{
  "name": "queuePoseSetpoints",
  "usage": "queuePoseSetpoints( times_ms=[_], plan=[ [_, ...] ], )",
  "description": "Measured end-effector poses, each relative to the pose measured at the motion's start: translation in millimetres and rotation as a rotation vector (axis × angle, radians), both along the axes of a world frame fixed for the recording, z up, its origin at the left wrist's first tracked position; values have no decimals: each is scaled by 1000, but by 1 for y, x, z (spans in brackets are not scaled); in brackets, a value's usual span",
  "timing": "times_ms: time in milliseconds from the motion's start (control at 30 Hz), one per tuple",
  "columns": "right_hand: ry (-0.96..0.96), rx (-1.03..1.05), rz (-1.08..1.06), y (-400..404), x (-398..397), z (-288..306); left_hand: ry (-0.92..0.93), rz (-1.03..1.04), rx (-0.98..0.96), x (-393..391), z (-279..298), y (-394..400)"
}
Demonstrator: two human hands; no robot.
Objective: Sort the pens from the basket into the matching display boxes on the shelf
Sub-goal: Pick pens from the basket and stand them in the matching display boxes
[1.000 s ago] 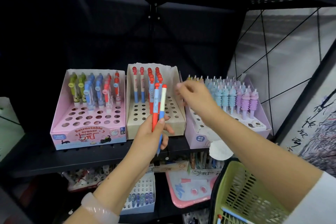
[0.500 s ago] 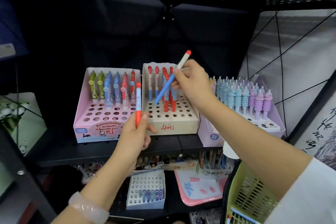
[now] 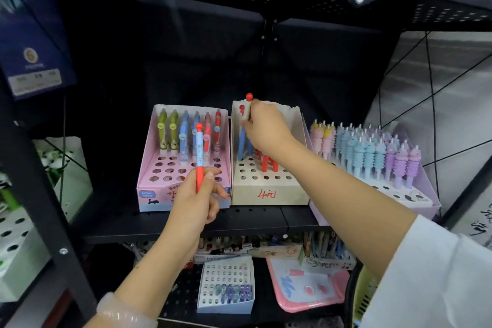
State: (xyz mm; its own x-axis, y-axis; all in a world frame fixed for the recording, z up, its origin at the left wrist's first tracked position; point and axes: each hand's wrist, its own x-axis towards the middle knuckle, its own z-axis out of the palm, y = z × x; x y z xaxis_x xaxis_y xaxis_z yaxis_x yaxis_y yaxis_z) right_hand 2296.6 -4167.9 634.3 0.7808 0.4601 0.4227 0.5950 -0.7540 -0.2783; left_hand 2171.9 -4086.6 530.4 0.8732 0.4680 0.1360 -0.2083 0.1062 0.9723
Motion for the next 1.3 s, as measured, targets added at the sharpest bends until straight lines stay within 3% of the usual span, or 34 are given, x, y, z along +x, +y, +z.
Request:
queuePoseSetpoints(
  times_ms=[367, 600, 733, 900, 967, 1033, 1100, 1200, 1300],
  plan=[
    [63, -129, -134, 5, 1, -2, 2, -7, 2, -6, 5, -1],
    [-58, 142, -95, 5, 3, -13, -11, 1, -5, -7, 5, 0],
    [-83, -103, -107, 3, 0, -15, -10, -6, 3, -7, 5, 0],
    [100, -359, -118, 9, 3, -10, 4, -33, -1, -8, 6, -6],
    [99, -230, -59, 5, -2, -12, -2, -42, -33, -7, 8, -9],
    [139, 41, 83, -2, -14, -16, -16, -60, -79, -6, 9, -11],
    [380, 284, 269, -11, -28, -21, -24, -83, -88, -3, 10, -14],
    [668, 366, 468, -23, -44, -30, -15, -114, -24, 0, 8, -22],
    [564, 440, 454, -34, -43, -33, -19, -85, 53, 3, 7, -30]
  ],
)
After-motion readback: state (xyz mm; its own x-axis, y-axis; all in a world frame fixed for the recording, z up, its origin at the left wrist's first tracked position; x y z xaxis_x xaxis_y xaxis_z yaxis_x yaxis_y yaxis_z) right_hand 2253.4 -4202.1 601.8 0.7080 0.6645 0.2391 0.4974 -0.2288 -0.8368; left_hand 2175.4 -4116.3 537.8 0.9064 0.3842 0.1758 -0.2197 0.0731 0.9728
